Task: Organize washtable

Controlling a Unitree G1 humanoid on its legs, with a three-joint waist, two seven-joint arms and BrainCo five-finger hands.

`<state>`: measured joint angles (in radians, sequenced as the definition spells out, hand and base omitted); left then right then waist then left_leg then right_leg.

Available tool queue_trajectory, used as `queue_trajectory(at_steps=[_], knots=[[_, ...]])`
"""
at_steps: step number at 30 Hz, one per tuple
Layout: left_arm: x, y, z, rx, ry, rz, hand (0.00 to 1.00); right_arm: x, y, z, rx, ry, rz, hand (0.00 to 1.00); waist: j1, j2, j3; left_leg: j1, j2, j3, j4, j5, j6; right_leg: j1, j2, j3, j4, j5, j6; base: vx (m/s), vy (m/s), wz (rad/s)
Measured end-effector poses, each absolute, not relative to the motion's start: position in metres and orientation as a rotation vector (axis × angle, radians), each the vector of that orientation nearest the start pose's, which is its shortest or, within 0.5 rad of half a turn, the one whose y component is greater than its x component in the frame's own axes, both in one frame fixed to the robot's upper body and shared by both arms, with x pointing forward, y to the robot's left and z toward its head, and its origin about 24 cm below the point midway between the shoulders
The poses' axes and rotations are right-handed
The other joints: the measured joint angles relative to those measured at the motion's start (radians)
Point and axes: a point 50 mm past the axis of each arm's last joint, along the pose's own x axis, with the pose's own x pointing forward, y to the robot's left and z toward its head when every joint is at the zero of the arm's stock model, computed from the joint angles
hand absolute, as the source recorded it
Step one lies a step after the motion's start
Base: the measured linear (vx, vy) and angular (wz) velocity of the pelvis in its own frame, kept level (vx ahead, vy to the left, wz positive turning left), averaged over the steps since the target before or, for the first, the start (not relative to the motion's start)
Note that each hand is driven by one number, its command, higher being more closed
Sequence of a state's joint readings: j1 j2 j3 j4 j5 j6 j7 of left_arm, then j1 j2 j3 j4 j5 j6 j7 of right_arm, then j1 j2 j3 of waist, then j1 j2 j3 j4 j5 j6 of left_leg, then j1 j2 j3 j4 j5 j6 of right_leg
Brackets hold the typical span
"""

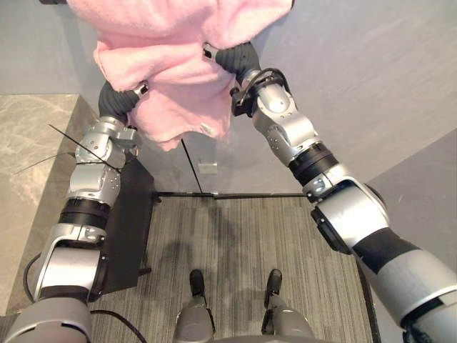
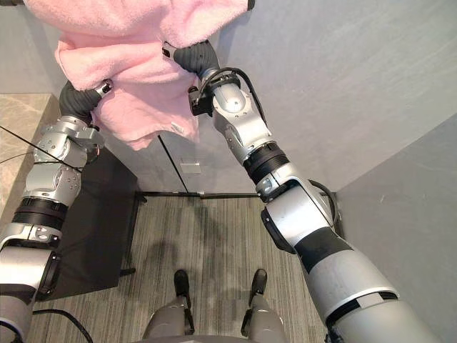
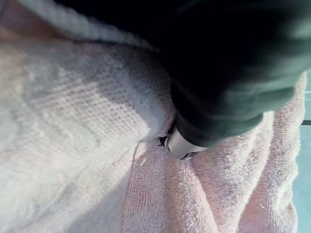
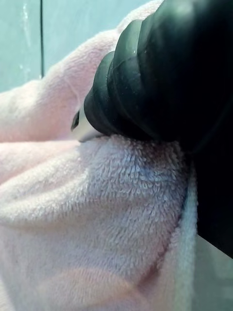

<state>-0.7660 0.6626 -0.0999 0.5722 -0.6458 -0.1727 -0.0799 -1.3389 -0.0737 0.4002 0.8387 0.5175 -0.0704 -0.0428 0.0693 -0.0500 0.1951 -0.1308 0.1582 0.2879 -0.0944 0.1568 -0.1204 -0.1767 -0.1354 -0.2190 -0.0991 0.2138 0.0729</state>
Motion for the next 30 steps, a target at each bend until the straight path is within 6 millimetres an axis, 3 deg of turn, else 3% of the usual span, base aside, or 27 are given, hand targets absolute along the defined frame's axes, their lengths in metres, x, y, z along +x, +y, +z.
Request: queue_trajectory(at_steps=[10, 11, 18, 19, 30], knots=[[0.364, 0.265, 0.212, 0.012, -0.396, 0.014, 1.0, 0.386, 0.008, 0.269, 0.013, -0.381, 0.522, 1.0, 0.0, 0.0, -0.001, -0.006, 0.0, -0.009, 0.0, 0.005, -0.001, 0.0, -0.001, -0.002, 0.0, 0.0, 0.0, 0.0, 0.0, 0.03], [0.364, 0.265, 0.212, 0.012, -0.395, 0.014, 0.0, 0.386, 0.008, 0.268, 0.013, -0.38, 0.525, 1.0, 0.0, 0.0, -0.001, -0.004, 0.0, -0.007, 0.0, 0.005, -0.001, 0.0, -0.001, 0.0, 0.0, 0.0, 0.0, 0.01, 0.0, -0.04], [0.361, 0.27, 0.195, 0.055, -0.334, 0.035, 0.0, 0.388, 0.002, 0.264, 0.006, -0.376, 0.524, 1.0, 0.003, 0.0, -0.004, -0.001, 0.0, 0.0, 0.0, 0.004, -0.001, 0.0, -0.001, 0.004, 0.0, 0.0, 0.0, 0.0, 0.0, -0.01], [0.361, 0.27, 0.194, 0.068, -0.327, 0.037, 0.0, 0.389, 0.001, 0.263, 0.005, -0.373, 0.52, 0.0, 0.004, 0.0, -0.006, -0.001, 0.0, 0.001, 0.0, 0.004, -0.001, 0.0, -0.001, 0.004, 0.0, 0.0, 0.0, 0.0, 0.0, 0.0], [0.351, 0.294, 0.186, 0.154, -0.254, 0.033, 0.0, 0.4, -0.024, 0.242, 0.003, -0.298, 0.47, 0.0, 0.005, 0.0, -0.023, 0.015, 0.001, 0.012, 0.0, 0.004, -0.002, 0.014, -0.001, 0.004, -0.001, 0.0, 0.0, 0.0, 0.0, 0.0]])
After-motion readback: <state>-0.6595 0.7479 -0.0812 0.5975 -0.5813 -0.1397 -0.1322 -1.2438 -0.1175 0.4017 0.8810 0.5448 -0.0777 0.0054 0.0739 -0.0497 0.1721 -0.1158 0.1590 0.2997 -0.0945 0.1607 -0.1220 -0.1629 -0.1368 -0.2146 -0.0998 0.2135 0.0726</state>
